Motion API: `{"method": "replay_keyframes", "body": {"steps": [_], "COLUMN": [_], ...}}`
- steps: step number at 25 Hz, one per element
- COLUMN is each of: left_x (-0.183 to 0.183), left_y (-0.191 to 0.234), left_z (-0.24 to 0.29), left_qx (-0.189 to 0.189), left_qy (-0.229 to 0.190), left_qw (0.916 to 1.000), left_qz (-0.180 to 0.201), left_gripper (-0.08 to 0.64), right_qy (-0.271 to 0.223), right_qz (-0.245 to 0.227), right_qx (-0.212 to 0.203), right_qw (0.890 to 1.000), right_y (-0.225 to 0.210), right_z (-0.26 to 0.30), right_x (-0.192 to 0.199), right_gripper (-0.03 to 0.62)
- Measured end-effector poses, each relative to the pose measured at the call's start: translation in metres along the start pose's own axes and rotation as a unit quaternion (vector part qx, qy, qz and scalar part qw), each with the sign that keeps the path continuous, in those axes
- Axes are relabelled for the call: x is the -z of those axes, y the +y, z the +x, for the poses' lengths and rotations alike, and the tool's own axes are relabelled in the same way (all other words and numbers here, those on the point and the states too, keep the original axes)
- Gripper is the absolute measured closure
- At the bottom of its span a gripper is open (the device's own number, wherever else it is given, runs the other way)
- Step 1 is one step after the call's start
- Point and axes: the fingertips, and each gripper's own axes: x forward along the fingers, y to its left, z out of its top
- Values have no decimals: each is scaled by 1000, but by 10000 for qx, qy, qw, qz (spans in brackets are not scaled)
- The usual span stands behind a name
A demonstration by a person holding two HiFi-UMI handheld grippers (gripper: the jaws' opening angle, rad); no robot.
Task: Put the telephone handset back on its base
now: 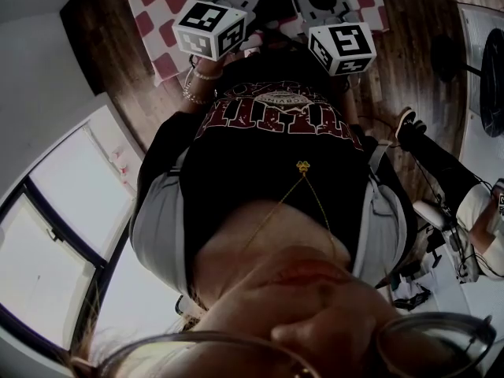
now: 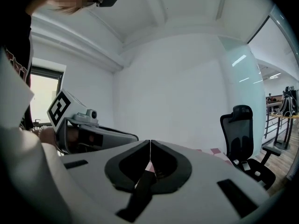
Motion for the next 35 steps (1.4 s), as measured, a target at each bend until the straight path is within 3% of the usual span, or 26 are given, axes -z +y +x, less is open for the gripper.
{"method": "replay_keyframes", "body": {"steps": [12, 35], "left_x": [-14, -13], "left_y": [0, -5], "left_z": [-4, -1], "left_qx": [-85, -67], "left_qy": [-138, -26], "left_qw": [9998, 9995], "left_qz": [109, 318], "left_gripper": [551, 551], "right_qy": [-84, 44], "right_qz": [-17, -103], "right_qx": [-16, 89], "right_qw": [10000, 9999], "right_y": [3, 2], "right_z": [0, -2], "right_x": [-9, -6], "right_gripper": [574, 574]}}
